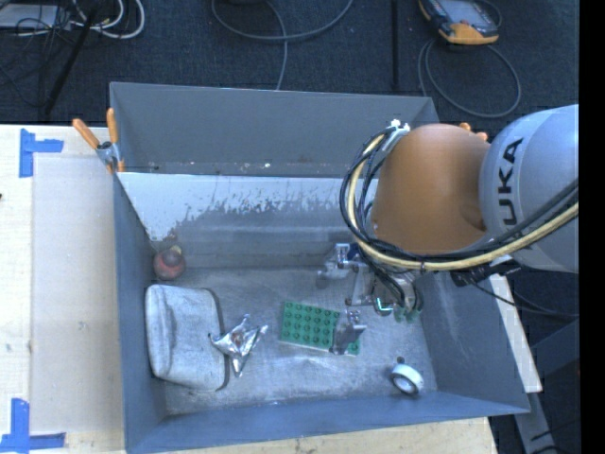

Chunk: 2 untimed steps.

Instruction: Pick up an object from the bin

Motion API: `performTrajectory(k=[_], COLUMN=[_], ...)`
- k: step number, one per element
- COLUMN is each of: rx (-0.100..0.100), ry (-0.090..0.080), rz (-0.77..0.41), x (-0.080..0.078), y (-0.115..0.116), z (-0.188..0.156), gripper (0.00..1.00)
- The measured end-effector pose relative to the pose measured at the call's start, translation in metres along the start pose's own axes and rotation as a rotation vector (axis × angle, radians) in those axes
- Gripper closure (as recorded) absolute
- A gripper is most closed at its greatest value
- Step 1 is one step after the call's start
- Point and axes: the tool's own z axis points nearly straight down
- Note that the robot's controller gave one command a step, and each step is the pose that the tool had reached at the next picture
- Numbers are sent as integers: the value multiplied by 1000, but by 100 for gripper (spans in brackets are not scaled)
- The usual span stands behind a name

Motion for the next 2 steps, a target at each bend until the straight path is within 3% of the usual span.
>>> performTrajectory(k=[1, 2], rx=[-1, -2], ry=[-11, -10], rz=[105, 107], x=[-18, -19], y=[-7, -7], z=[117, 114], gripper=[0, 100])
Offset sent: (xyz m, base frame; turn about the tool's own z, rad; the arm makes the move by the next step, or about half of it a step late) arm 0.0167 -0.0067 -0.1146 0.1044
